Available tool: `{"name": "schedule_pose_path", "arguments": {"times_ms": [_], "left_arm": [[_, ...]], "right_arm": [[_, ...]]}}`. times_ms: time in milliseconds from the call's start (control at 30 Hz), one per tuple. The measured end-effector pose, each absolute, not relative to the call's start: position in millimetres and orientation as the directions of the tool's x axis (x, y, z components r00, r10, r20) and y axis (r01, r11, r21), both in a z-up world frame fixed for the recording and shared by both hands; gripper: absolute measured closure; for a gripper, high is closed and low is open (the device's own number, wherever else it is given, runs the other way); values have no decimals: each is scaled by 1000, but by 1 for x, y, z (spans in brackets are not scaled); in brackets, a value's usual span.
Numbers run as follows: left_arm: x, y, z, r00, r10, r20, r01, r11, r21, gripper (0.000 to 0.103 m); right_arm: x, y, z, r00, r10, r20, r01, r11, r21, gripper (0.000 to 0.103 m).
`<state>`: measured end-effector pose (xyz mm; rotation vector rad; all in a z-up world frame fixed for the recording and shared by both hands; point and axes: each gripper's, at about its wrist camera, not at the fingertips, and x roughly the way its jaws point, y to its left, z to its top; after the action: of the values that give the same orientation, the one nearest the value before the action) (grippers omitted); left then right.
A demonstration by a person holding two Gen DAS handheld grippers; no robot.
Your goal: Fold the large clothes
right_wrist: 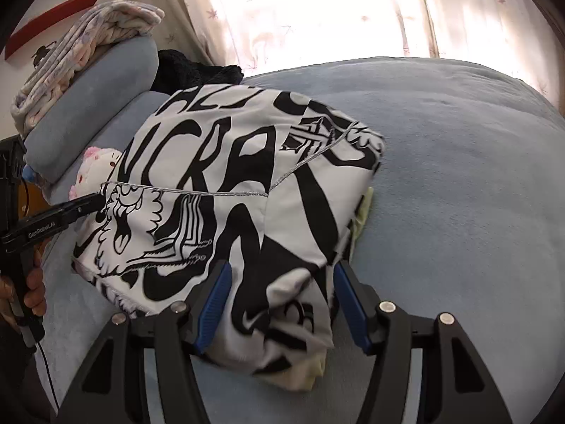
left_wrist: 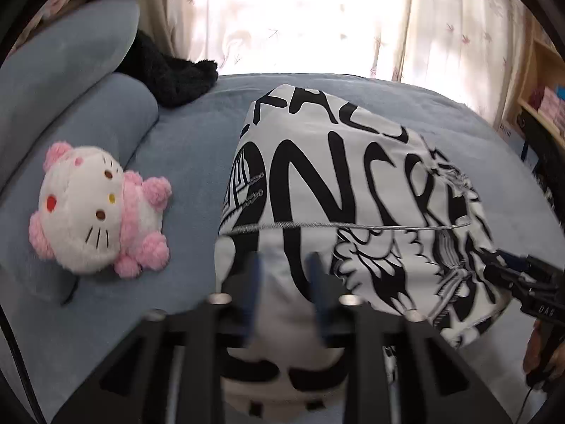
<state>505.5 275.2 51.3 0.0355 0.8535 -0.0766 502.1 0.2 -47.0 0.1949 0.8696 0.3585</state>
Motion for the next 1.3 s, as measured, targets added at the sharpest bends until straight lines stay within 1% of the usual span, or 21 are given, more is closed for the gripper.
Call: {"name": "schedule_pose_path", "arguments": {"times_ms": [33,67,200,233,267,333,600,700,767,833,933,1033,1133,1300], "left_arm": [[501,274,55,649,-48,-759,65,998,-8,44],[496,272,59,650,-41,-759,54,999,-8,39],[470,260,82,655,-50,-754,50,998,-23,39],[464,257,87,656,-50,-753,50,998,-23,36],[457,253,93,656,-45,-753,47,999,-19,28],[438,243,105,661,-35,-749,46,999,-7,21],[368,200,134,629,-57,-775,69,997,-18,20],[334,181,146,634,-75,-770,93,995,-20,19],[315,169,151,643,-68,-763,103,995,-3,15],[289,152,157,660,-63,-749,118,993,21,13],[257,132,162,670,-79,-738,143,989,24,13],[226,112,163,665,-107,-739,170,985,10,13],[197,96,163,670,-103,-735,163,987,10,12],[144,73,159,684,-126,-719,163,986,-17,11]], "right_arm": [[497,-2,-43,589,381,-712,-222,924,311,42],[493,-5,-38,590,375,-716,-215,927,308,42],[466,-19,-8,596,347,-724,-194,937,290,42],[459,-23,0,596,333,-731,-181,942,282,42],[454,-27,6,593,325,-736,-173,945,278,42],[442,-36,18,584,309,-750,-148,950,276,39],[378,-67,62,559,254,-790,-76,964,255,34],[345,-80,79,561,233,-794,-63,969,239,31],[324,-88,90,568,223,-792,-62,972,229,30],[300,-96,100,572,218,-791,-66,973,221,29],[267,-110,114,585,199,-787,-69,978,196,27],[239,-123,124,582,208,-786,-79,977,201,26],[208,-135,130,601,197,-774,-79,979,188,26],[163,-141,120,612,178,-770,-84,983,161,26]]}}
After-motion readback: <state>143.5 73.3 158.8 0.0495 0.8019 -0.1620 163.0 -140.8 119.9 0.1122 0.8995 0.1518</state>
